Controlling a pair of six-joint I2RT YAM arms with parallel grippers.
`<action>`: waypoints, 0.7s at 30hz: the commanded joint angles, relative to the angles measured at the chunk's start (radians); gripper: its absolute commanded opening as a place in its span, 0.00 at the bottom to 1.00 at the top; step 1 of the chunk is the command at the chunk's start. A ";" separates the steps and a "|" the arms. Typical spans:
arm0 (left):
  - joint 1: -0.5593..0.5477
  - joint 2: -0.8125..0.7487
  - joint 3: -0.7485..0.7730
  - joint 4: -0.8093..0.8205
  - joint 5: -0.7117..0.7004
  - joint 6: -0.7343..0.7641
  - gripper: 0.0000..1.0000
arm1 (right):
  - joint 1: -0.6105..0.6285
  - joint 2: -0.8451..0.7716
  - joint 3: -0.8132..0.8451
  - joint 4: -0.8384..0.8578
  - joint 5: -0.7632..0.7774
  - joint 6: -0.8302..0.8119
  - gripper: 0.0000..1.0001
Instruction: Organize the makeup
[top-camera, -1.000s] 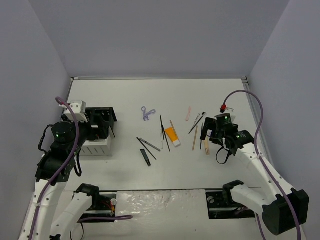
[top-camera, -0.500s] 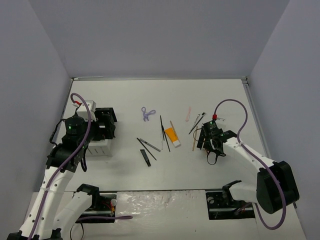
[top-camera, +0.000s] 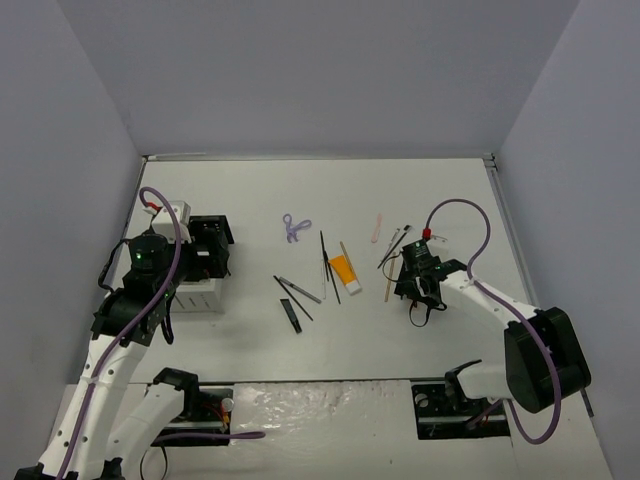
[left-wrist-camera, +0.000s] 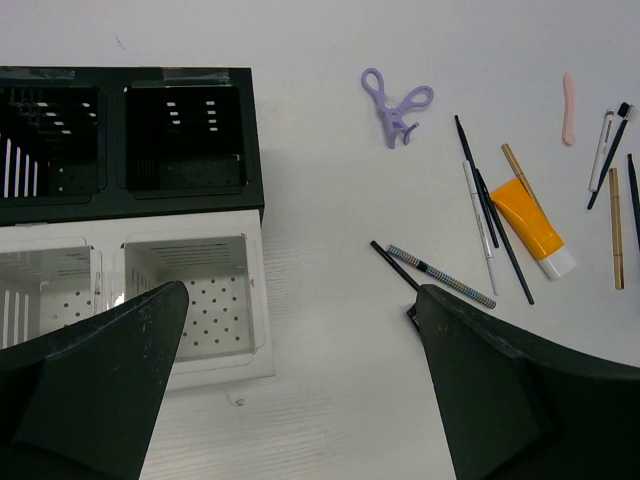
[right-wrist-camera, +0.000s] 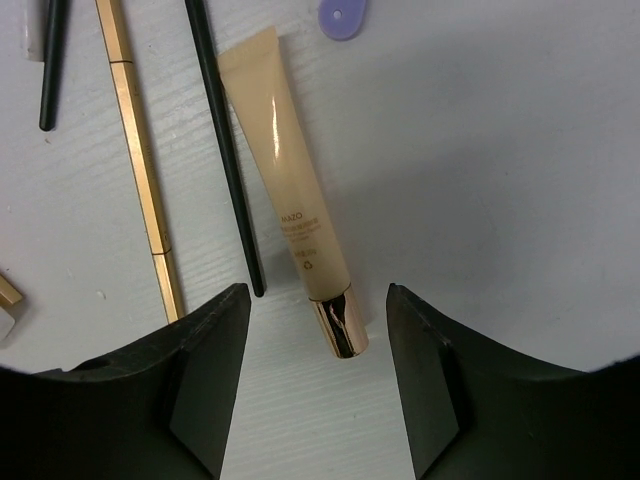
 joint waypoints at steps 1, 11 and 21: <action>-0.004 -0.007 0.028 0.058 -0.006 0.018 0.97 | -0.006 0.006 -0.025 0.037 0.020 0.048 0.48; -0.004 -0.007 0.026 0.057 -0.006 0.021 0.97 | -0.006 -0.003 -0.046 0.046 0.028 0.061 0.35; -0.004 -0.008 0.035 0.050 -0.002 0.012 0.97 | 0.023 -0.016 -0.039 0.049 0.044 0.058 0.12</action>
